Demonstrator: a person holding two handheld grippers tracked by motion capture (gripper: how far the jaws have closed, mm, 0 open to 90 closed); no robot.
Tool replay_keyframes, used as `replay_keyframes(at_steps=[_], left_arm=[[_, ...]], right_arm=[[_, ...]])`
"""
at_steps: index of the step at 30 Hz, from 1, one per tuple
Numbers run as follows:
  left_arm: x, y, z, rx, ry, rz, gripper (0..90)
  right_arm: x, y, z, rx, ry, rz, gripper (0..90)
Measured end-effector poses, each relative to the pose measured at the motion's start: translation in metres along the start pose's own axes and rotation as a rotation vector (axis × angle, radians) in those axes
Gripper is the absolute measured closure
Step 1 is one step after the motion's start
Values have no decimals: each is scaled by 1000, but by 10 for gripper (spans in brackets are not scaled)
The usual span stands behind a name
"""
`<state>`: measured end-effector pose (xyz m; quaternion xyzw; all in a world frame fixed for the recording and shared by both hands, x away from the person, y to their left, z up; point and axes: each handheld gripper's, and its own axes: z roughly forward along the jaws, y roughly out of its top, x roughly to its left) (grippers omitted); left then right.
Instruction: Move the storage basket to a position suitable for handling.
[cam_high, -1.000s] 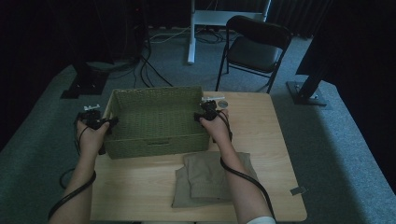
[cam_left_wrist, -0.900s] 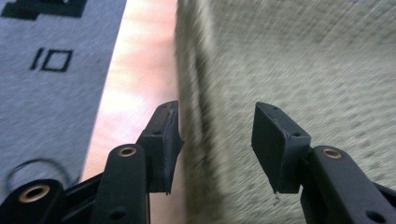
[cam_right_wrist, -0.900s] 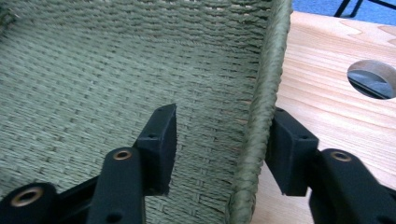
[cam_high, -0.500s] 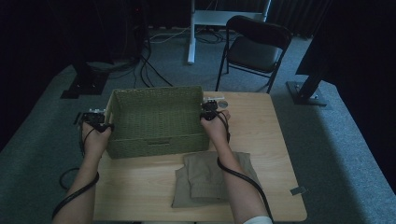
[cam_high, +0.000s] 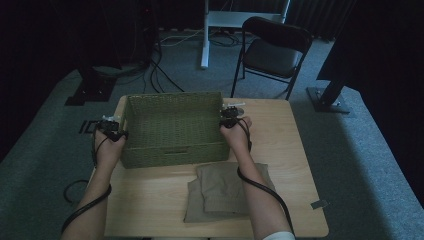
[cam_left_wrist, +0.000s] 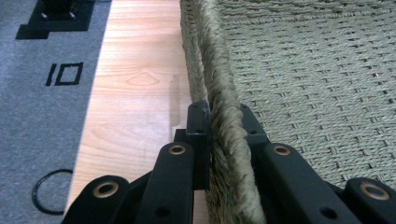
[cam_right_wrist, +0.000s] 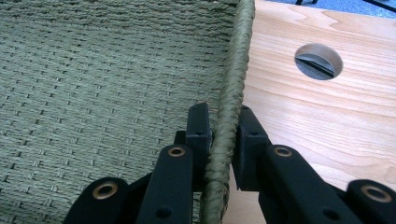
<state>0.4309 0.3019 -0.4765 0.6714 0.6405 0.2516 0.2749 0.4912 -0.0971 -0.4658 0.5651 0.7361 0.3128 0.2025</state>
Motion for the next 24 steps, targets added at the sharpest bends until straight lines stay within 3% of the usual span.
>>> replay_keyframes(at_steps=[7, 14, 24], left_arm=[[-17, 4, 5, 1, -7, 22, 811], [-44, 10, 10, 3, -27, 39, 810], [-75, 16, 16, 10, -41, 62, 810]], right_arm=[[-16, -1, -3, 2, -17, -5, 790], [-45, -7, -10, 1, -23, 18, 790], [-74, -13, -19, 9, -45, 26, 790]])
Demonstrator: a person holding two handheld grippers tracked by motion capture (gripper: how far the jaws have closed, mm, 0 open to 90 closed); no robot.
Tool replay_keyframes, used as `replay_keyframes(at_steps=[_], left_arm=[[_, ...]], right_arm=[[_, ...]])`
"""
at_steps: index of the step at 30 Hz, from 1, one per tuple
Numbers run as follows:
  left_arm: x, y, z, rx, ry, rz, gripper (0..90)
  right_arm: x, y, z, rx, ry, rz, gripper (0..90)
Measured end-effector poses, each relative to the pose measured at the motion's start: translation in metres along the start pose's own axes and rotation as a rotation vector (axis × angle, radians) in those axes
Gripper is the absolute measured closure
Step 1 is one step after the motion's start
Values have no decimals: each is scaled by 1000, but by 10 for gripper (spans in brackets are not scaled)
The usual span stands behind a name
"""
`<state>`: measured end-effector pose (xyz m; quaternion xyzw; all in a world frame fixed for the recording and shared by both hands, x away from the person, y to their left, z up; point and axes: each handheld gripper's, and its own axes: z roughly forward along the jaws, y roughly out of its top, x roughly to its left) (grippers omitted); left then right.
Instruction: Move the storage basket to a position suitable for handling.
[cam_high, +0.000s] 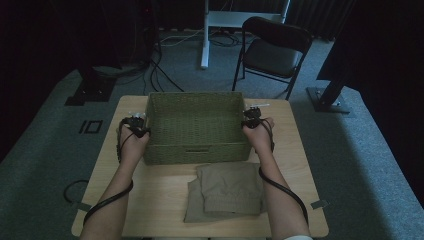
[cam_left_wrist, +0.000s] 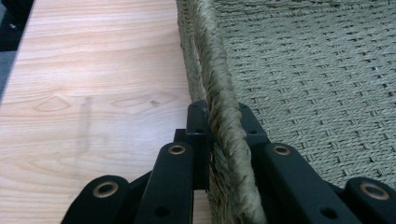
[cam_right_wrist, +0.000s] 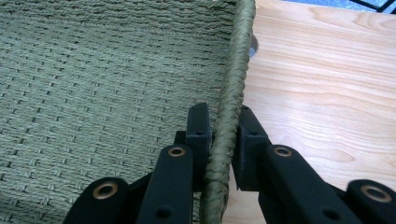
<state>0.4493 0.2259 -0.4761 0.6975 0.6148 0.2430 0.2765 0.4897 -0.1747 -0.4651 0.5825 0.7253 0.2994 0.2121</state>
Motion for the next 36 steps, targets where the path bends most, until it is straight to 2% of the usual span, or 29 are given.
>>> replay_keyframes(at_steps=[17, 36], left_arm=[[-42, 11, 9, 14, -24, 46, 810], [-92, 26, 21, 41, -52, 86, 810]], right_arm=[[-41, -11, -13, 13, -30, 23, 791], [-89, -23, -28, 19, -59, 70, 791]])
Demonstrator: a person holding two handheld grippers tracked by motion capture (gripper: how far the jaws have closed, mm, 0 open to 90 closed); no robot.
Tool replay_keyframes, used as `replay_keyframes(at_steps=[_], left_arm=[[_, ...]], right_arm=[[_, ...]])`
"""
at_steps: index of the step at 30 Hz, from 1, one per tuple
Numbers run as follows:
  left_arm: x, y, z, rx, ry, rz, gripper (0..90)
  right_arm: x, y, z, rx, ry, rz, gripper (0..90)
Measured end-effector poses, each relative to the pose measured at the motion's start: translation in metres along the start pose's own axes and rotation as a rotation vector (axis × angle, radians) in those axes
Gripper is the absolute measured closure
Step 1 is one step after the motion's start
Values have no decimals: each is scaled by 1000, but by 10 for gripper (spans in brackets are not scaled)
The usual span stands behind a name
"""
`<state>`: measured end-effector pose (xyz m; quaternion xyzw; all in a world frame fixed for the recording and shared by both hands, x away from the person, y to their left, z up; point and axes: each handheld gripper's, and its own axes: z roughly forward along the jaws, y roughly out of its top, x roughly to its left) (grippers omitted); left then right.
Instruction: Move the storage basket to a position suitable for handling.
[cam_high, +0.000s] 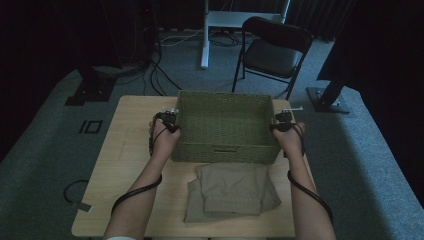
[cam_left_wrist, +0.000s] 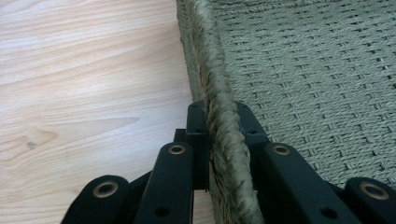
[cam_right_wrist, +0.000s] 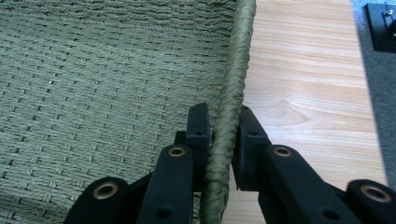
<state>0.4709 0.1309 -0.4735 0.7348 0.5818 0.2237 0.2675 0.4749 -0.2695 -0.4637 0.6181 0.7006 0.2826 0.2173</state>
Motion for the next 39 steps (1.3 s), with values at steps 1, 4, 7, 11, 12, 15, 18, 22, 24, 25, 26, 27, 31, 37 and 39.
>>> replay_keyframes(at_steps=[1, 4, 7, 11, 12, 15, 18, 22, 24, 25, 26, 27, 31, 37, 39], left_arm=[[-2, 1, 1, 1, -1, 6, 810], [-9, 3, 2, 0, -10, 11, 809], [-13, 4, 3, 1, -15, 15, 809], [-23, 8, 6, 2, -22, 28, 809], [-24, 8, 7, 4, -24, 28, 809], [-28, 9, 7, 7, -26, 24, 808], [-30, 8, 7, 2, -27, 23, 808], [-29, 8, 7, 0, -32, 19, 807], [-29, 8, 7, 1, -31, 22, 807], [-29, 8, 7, 1, -31, 23, 806], [-29, 8, 7, 2, -34, 26, 803], [-28, 8, 7, 3, -40, 25, 798], [-27, 10, 6, -15, -71, 41, 702], [-25, 15, 1, -142, -169, 35, 412], [-22, 17, -3, -159, -188, 51, 341]], right_arm=[[-3, 0, -1, -1, 0, 1, 791], [-11, -2, -2, -2, 1, 7, 791], [-16, -3, -3, -5, 3, 14, 790], [-26, -6, -6, -2, -7, 21, 790], [-28, -6, -7, -2, -8, 24, 791], [-33, -6, -7, -1, -7, 27, 791], [-35, -6, -8, 3, -8, 24, 791], [-35, -6, -8, 6, -11, 19, 790], [-34, -6, -8, 8, -16, 11, 789], [-34, -6, -8, 8, -18, 7, 787], [-34, -6, -8, 8, -16, 5, 785], [-34, -6, -8, 7, -14, 6, 782], [-35, -6, -9, 0, 3, 4, 744], [-36, -1, -16, -50, 54, 2, 531], [-35, 0, -18, -82, 73, -15, 433]])
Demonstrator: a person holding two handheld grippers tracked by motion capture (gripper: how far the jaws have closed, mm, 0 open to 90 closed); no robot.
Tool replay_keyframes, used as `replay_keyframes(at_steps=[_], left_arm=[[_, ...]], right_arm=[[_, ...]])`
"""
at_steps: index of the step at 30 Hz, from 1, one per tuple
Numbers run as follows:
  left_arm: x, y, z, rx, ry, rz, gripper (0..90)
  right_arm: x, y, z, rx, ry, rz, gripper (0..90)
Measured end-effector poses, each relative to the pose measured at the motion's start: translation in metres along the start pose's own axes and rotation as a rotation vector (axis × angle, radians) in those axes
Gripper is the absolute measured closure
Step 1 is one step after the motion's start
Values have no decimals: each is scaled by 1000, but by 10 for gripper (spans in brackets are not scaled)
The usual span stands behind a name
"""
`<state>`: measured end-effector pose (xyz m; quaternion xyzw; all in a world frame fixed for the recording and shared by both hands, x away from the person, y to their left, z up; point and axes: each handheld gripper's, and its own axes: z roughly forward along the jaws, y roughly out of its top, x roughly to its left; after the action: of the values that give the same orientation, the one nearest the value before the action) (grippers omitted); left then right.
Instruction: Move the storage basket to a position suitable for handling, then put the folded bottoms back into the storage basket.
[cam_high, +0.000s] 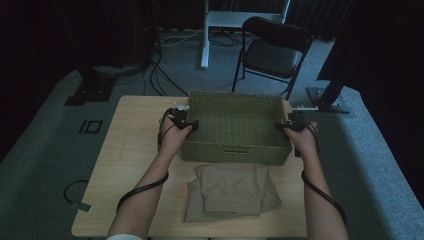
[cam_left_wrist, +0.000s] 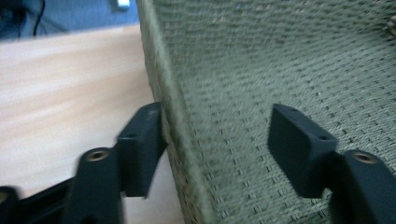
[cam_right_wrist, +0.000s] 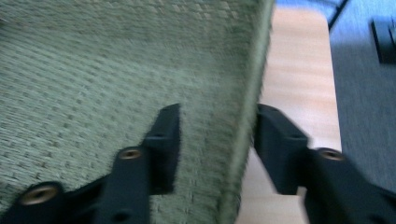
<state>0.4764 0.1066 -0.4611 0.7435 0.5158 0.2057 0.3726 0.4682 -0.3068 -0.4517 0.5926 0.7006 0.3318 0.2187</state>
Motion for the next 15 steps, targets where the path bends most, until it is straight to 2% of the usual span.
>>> replay_keyframes(at_steps=[1, 3, 4, 8, 11, 12, 15], left_arm=[[0, 2, -2, 3, -6, -14, 290], [0, 4, -6, 18, -18, -1, 210], [0, 5, -8, 16, -28, -5, 180], [2, 8, -16, 11, -66, -13, 150], [3, 8, -21, 11, -83, -8, 150], [3, 8, -24, 11, -88, 10, 150], [5, 7, -32, -13, -114, 20, 151]], right_arm=[[1, 1, -2, -17, 6, 5, 427], [2, 3, -4, -66, 20, -16, 360], [3, 3, -5, -69, 31, -9, 326], [6, 3, -7, -87, 61, -54, 200], [9, 2, -10, -93, 62, -73, 187], [10, 2, -11, -102, 60, -79, 165], [14, 0, -18, -129, 71, -82, 160]])
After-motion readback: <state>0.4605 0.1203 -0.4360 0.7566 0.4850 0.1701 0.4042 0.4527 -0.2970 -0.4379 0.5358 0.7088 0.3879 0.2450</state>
